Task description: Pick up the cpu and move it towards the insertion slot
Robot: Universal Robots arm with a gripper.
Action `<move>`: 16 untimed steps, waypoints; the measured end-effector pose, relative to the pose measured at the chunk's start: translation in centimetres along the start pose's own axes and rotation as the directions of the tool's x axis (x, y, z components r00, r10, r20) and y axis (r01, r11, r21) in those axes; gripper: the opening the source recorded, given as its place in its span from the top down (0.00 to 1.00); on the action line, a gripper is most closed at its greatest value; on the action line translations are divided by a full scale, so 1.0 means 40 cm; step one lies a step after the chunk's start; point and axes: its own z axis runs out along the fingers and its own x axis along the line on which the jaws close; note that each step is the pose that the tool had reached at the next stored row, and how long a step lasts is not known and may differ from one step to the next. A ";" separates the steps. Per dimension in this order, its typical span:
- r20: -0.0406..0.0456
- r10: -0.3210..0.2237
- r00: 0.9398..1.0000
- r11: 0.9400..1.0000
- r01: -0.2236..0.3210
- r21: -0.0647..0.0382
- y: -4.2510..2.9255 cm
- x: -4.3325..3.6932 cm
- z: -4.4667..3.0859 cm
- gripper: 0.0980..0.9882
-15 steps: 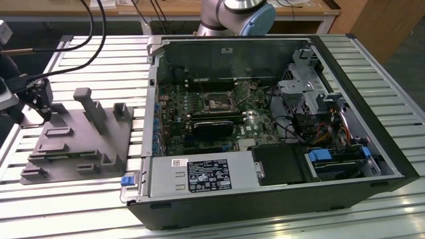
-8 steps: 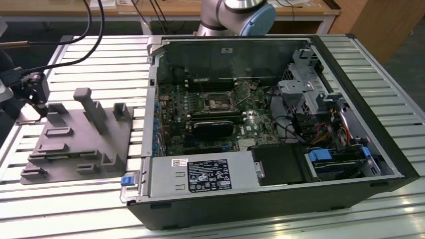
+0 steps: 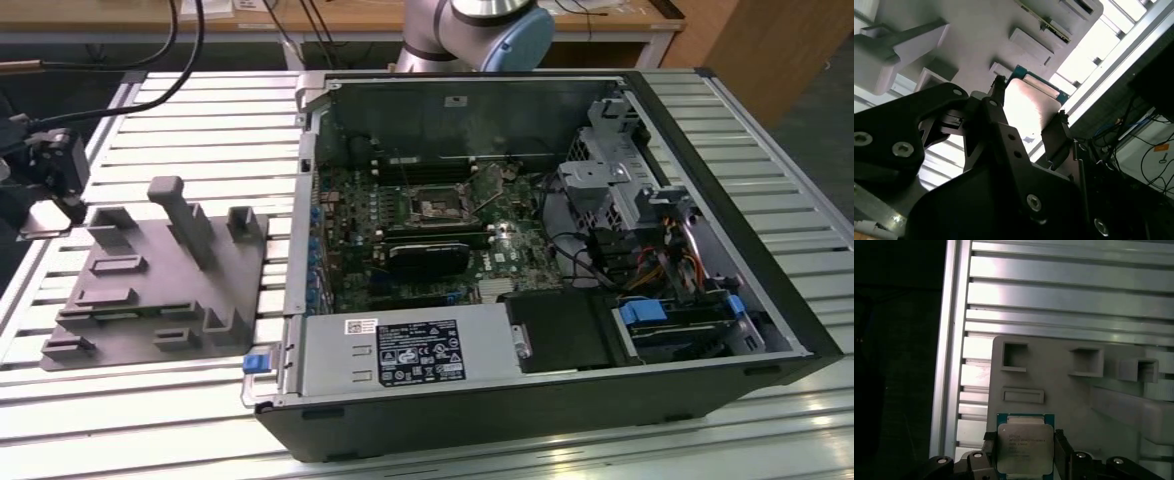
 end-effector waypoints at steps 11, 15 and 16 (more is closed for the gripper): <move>0.000 0.001 1.000 1.000 -0.001 0.000 0.002 0.000 -0.055 0.50; 0.000 0.001 1.000 1.000 -0.001 0.000 0.002 0.000 -0.073 0.50; 0.000 0.001 1.000 1.000 -0.001 0.000 0.003 0.000 -0.077 0.50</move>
